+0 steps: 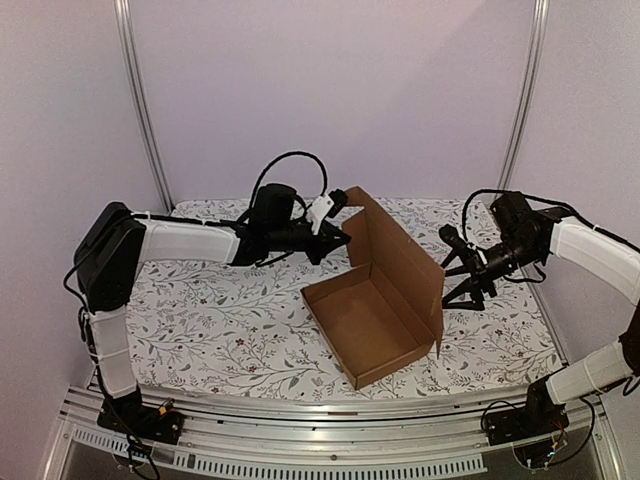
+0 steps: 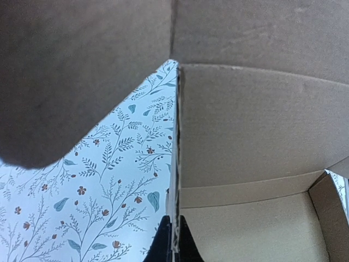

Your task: Fold the paper box

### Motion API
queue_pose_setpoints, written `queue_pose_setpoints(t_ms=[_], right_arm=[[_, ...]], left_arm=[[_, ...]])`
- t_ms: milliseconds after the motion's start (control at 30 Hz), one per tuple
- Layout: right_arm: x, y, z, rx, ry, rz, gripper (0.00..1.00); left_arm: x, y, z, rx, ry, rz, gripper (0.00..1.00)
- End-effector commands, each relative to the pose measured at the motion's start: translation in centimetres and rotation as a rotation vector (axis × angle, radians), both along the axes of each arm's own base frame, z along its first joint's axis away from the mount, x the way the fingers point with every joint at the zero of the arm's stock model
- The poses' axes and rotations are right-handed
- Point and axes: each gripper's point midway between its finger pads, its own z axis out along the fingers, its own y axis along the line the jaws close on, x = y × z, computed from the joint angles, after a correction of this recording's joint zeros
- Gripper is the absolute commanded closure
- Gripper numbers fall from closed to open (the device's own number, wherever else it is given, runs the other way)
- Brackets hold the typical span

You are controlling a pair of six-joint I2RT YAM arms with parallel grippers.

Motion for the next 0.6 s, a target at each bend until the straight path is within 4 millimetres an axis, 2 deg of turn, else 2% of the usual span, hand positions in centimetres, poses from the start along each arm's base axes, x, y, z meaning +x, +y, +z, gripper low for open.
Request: queue_pose_setpoints(t_ms=[0,167,367,433,567], right_arm=[[-0.9,-0.2,0.7,-0.02,0.008,0.041,0.01],[-1.7,-0.4,-0.2,-0.048,-0.007,0.136,0.01],[-0.3,0.2,-1.0,-0.042,-0.098,0.188,0.01],[0.3,0.7,-0.8,-0.026,-0.108,0.184,0.01],[0.5,1.4,-0.9,-0.009,-0.087,0.203,0.01]], left_arm=[[0.4,1.3,3.4,-0.068,-0.057,0.062,1.0],[0.9,2.7,3.1,-0.063,-0.019,0.089,1.0],[2.5,3.2,2.0,-0.052,0.05,0.135,1.0],[3.1,3.0,2.0,-0.048,0.063,0.139,1.0],[4.7,3.1,0.7,0.006,0.142,0.17,1.0]])
